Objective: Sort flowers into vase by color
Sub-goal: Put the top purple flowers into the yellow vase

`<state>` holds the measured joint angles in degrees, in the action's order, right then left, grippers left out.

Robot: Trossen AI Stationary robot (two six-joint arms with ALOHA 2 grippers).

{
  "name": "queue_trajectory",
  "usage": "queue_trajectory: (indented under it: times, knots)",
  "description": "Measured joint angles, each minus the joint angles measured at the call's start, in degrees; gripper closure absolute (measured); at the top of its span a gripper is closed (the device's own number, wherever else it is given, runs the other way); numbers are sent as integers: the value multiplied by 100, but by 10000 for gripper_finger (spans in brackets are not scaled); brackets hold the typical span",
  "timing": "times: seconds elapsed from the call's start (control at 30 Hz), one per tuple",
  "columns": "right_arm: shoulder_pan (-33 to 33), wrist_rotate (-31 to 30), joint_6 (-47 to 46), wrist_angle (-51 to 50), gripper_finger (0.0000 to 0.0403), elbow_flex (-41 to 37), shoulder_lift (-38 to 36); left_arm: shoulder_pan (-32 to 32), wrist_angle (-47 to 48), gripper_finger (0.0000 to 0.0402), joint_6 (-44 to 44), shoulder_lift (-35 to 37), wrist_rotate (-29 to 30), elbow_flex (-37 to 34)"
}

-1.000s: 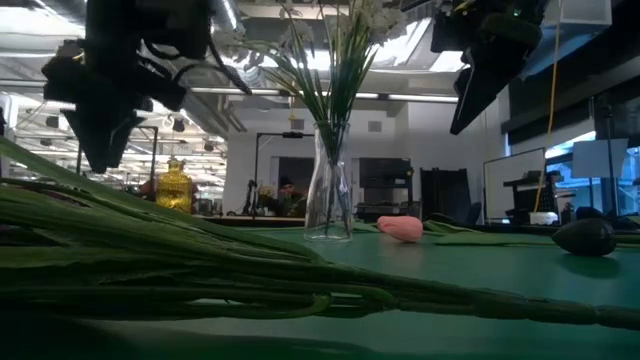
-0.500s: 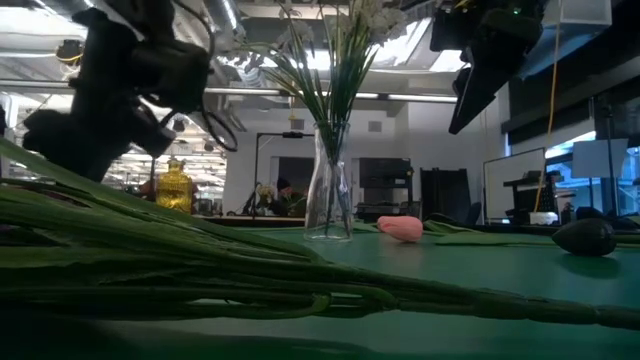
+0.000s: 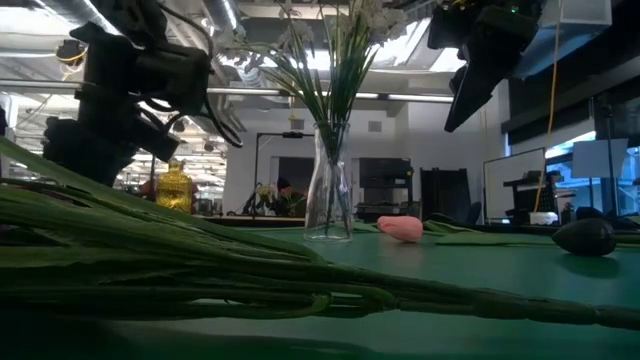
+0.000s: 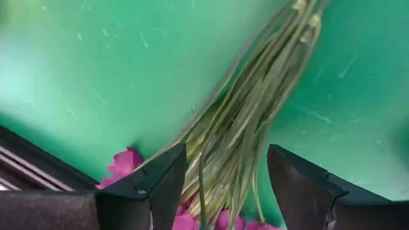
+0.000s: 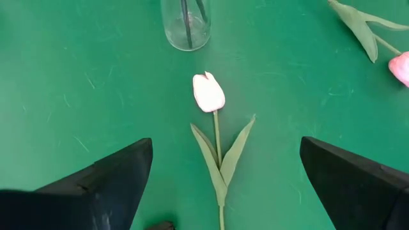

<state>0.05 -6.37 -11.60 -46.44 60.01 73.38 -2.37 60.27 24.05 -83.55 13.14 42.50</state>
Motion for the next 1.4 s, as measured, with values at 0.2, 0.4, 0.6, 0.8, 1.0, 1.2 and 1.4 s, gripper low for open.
queue_trajectory:
  times: [0.2,0.4,0.6,0.8,1.0,1.2,1.4]
  knots:
    - [0,0,0,2,11,0,0,-221,-580,188,114,0,-483,0]
    - [159,-2,-11,4,11,0,0,-230,-867,188,84,0,-540,0]
    - [493,-67,-14,35,11,0,0,-232,-862,201,88,0,-505,-140]
    - [649,-315,-14,57,11,0,0,-375,-1032,218,247,27,-617,-494]
    - [645,-317,-13,53,11,0,0,-376,-723,259,355,-13,-803,-262]
    - [645,-377,-11,22,11,0,-21,-263,457,350,516,-11,-772,306]
    - [640,-590,-1,11,11,4,-232,-17,1865,395,889,-9,-467,1143]
